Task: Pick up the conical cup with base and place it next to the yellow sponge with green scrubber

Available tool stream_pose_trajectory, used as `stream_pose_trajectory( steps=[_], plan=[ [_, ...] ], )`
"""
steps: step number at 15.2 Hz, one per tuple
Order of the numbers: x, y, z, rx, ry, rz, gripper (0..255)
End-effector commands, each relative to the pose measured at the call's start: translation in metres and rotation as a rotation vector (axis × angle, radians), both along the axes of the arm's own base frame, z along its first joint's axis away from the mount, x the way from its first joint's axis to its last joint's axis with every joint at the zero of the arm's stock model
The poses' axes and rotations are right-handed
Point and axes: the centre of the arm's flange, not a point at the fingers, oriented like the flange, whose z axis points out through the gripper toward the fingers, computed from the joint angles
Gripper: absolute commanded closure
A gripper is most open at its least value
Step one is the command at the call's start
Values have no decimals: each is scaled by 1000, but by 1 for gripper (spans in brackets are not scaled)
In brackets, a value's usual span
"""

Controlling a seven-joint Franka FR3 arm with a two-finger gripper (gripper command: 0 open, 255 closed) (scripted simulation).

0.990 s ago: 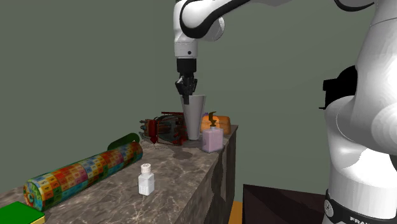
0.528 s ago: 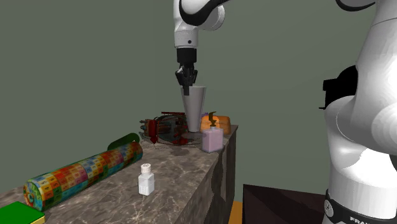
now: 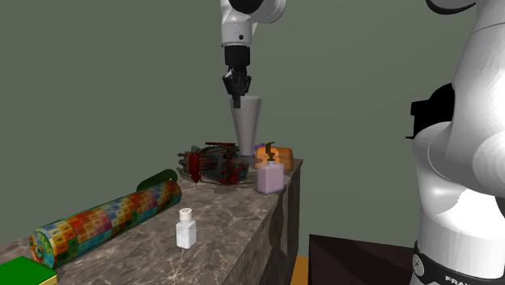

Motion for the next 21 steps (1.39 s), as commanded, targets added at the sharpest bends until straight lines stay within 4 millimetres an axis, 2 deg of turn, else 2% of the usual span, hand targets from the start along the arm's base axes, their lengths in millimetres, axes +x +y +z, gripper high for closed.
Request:
stream_pose_trajectory(
  steps=[1, 17, 18, 21],
  plan=[
    [0, 0, 11, 0, 0, 0, 255],
    [0, 0, 96, 0, 0, 0, 255],
    [0, 0, 97, 0, 0, 0, 255],
    [20, 29, 79, 0, 0, 0, 255]
  ],
)
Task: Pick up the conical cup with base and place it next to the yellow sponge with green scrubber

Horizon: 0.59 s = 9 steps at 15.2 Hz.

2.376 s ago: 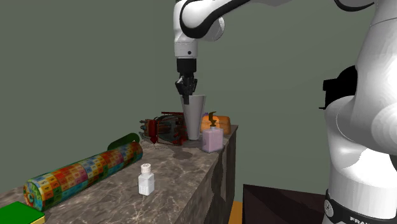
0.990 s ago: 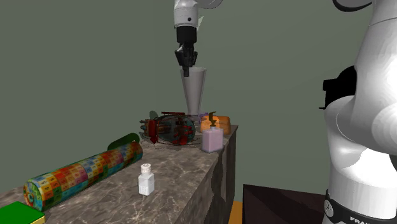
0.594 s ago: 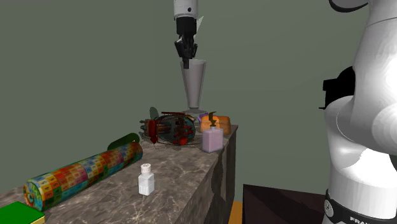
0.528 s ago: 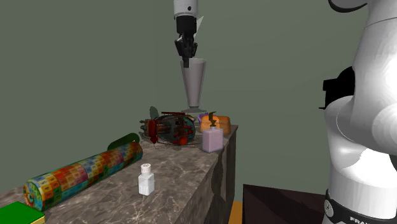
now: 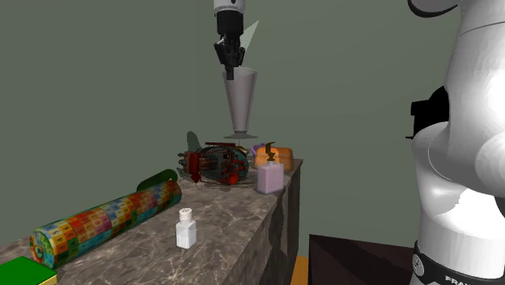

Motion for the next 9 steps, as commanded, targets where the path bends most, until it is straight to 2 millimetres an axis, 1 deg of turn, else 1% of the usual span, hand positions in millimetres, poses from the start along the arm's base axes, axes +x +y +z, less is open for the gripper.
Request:
stream_pose_trajectory(
  steps=[1, 9],
  plan=[
    [12, 19, -11, 0, -1, -1, 255],
    [67, 96, -59, 0, -1, -1, 255]
  ],
)
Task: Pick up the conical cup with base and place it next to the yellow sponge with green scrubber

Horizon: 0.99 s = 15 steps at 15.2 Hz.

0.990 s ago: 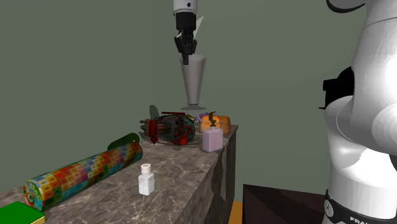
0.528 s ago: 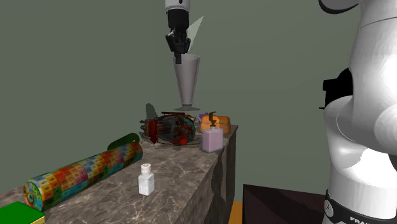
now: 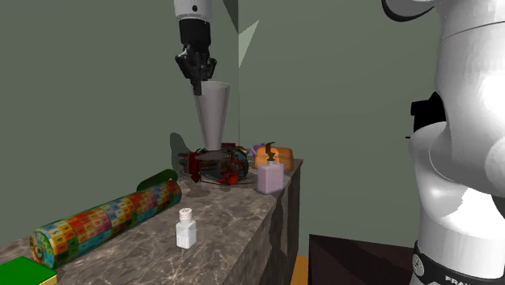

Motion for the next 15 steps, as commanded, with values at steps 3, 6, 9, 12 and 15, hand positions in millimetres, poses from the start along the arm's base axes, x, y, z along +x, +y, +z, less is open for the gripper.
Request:
stream_pose_trajectory(
  steps=[3, 6, 9, 12, 15],
  plan=[
    [25, 38, -22, 0, -1, -1, 255],
    [46, 67, -41, 0, -1, -1, 255],
    [66, 95, -59, 0, -1, -1, 255],
    [87, 124, -77, 0, -1, -1, 255],
    [107, 152, -95, 0, -1, -1, 255]
  ],
)
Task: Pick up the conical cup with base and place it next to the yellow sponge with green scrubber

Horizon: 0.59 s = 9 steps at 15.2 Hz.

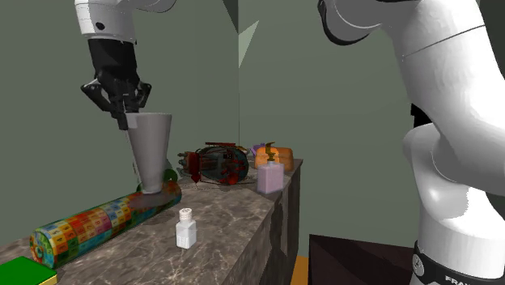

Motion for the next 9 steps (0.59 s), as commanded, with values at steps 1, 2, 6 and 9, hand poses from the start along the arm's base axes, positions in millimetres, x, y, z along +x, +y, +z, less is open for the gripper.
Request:
stream_pose_trajectory(
  steps=[1, 2, 6, 9],
  plan=[
    [11, 19, -11, 0, -2, -1, 255],
    [18, 29, -17, 0, -2, -1, 255],
    [35, 53, -43, 0, -2, -1, 255],
    [35, 53, -59, 0, -2, -1, 255]
  ],
)
